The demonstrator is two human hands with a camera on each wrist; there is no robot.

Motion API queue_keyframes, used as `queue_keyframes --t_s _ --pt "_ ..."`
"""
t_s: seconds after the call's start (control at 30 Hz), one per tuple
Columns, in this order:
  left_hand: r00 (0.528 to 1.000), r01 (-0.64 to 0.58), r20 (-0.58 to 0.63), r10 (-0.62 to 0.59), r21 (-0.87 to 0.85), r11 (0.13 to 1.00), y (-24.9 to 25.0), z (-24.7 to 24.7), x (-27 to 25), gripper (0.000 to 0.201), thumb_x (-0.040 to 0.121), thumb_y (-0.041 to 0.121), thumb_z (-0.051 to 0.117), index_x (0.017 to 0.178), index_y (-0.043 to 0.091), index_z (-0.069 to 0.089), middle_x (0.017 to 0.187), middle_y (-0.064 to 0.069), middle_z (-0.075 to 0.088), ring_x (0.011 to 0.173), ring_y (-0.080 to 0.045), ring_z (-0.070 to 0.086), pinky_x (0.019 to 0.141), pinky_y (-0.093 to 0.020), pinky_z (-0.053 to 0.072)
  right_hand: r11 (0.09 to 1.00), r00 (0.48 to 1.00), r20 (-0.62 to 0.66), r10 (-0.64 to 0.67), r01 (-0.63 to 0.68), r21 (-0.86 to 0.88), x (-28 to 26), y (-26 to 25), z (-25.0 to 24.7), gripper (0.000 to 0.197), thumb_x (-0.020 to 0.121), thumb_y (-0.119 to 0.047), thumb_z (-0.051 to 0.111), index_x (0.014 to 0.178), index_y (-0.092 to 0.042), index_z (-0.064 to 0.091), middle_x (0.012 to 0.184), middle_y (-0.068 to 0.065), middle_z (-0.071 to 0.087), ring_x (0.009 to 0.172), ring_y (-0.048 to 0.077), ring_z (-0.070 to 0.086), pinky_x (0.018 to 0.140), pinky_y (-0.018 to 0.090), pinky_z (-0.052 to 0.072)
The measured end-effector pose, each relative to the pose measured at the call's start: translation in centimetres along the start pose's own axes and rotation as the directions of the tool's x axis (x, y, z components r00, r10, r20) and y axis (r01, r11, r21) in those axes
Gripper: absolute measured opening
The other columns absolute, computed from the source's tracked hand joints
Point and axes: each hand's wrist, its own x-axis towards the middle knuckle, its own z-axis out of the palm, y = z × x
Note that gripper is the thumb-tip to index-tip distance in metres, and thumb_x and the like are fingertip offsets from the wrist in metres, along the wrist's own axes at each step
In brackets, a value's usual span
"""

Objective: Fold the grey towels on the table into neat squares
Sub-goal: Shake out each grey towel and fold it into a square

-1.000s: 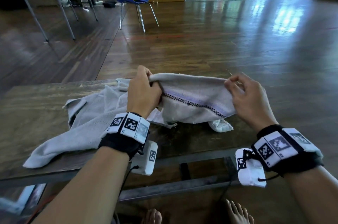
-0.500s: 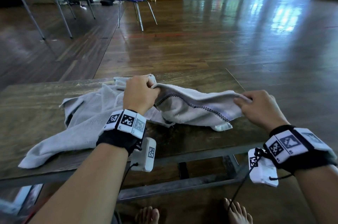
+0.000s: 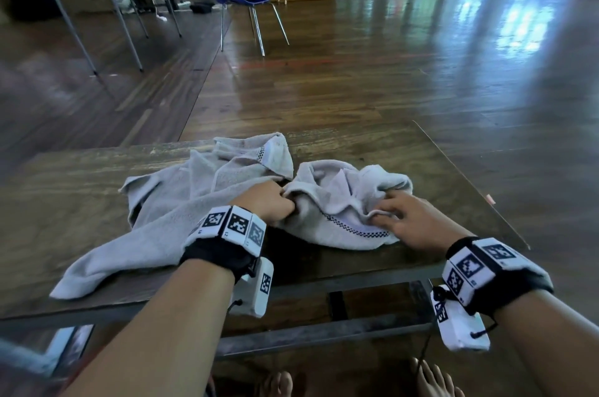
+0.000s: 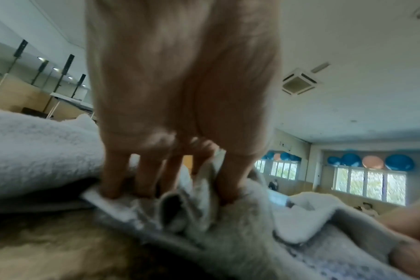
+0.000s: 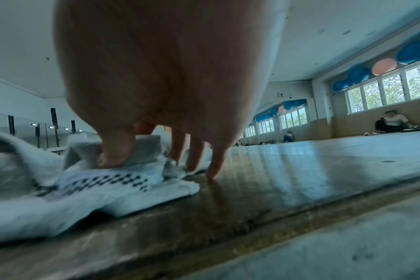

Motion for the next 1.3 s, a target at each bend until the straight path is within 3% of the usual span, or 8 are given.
queue_keyframes --t_s 0.23,0.43,0.73,0.83,0.93,1.0,1.2,1.3 --pt "0.977 -0.025 -0.209 0.032 0.034 0.999 0.3 -1.0 -0.3 0.026 0.081 0.027 0.062 0.062 0.016 0.048 0.067 -0.002 0.055 0.065 -0.022 0.053 0.055 -0.030 0.036 0.999 0.975 -0.223 -0.007 0.019 0.049 1.9 -0.6 -0.5 0.013 0.091 -0.036 0.070 0.101 -0.035 0.078 0.118 -0.009 0.054 0.119 0.014 0.048 0.105 0.032 0.038" --pt "0.938 -0.348 0.013 0.347 0.009 0.938 1.8 2.0 0.0 0.044 0.081 0.049 0.053 0.072 0.007 0.064 0.101 0.001 0.061 0.099 -0.023 0.057 0.086 -0.032 0.047 0.991 0.995 -0.020 -0.094 0.095 0.093 3.0 -2.2 1.0 0.017 0.094 -0.030 0.067 0.092 -0.019 0.080 0.102 -0.001 0.067 0.099 0.016 0.063 0.090 0.033 0.051" --pt "0.930 -0.240 0.225 0.289 -0.220 0.945 4.1 -2.4 3.8 0.016 0.078 0.035 0.079 0.065 0.026 0.077 0.057 0.012 0.064 0.054 -0.004 0.055 0.054 -0.018 0.044 1.000 0.953 0.303 -0.028 0.023 0.021 8.0 -3.1 -5.0 0.028 0.093 -0.029 0.068 0.072 -0.014 0.077 0.060 -0.005 0.062 0.056 0.008 0.050 0.059 0.028 0.043" --pt "0.913 -0.322 -0.341 0.221 -0.272 0.907 4.5 -4.4 5.7 0.031 0.087 0.031 0.066 0.079 0.001 0.072 0.075 -0.015 0.067 0.066 -0.020 0.055 0.058 -0.030 0.040 0.989 0.966 -0.219 -0.140 0.146 0.012 11.3 -3.3 -7.4 0.024 0.094 -0.022 0.068 0.083 -0.002 0.075 0.077 0.005 0.067 0.072 0.012 0.056 0.072 0.041 0.050" --pt "0.625 -0.319 -0.778 0.054 -0.192 0.928 3.8 -6.1 6.8 0.025 0.090 0.024 0.061 0.082 0.003 0.072 0.086 -0.025 0.066 0.081 -0.040 0.061 0.069 -0.043 0.045 0.990 0.676 -0.735 -0.058 0.131 0.042 13.1 -2.8 -8.8 0.024 0.094 -0.023 0.065 0.112 -0.011 0.075 0.122 0.012 0.066 0.112 0.024 0.062 0.100 0.043 0.049" --pt "0.570 -0.342 -0.820 -0.052 -0.294 0.893 2.9 -6.8 7.0 0.025 0.091 0.025 0.061 0.088 0.006 0.076 0.086 -0.026 0.068 0.083 -0.042 0.061 0.067 -0.043 0.045 0.995 0.543 -0.839 0.033 0.059 0.078 13.6 -1.6 -9.4 0.032 0.092 -0.032 0.063 0.119 -0.019 0.074 0.124 0.011 0.066 0.116 0.027 0.061 0.102 0.042 0.049" --pt "0.675 -0.366 -0.725 -0.141 -0.494 0.789 1.8 -6.6 7.5 0.028 0.092 0.016 0.060 0.114 0.022 0.075 0.106 -0.005 0.076 0.084 -0.026 0.072 0.077 -0.038 0.059 0.908 0.603 -0.772 0.200 0.183 0.378 14.2 -0.1 -9.2 0.012 0.092 -0.024 0.069 0.099 -0.022 0.079 0.100 0.002 0.074 0.065 0.022 0.075 0.057 0.031 0.061" --pt "0.771 -0.355 -0.605 -0.200 -0.669 0.653 2.2 -6.0 8.1 0.023 0.092 0.006 0.062 0.111 0.009 0.075 0.110 -0.015 0.073 0.060 -0.011 0.071 0.061 -0.027 0.060 0.796 0.659 -0.713 0.240 0.287 0.532 14.8 0.4 -9.8 0.013 0.088 -0.013 0.068 0.088 -0.022 0.078 0.096 0.012 0.075 0.077 0.028 0.077 0.073 0.039 0.064"
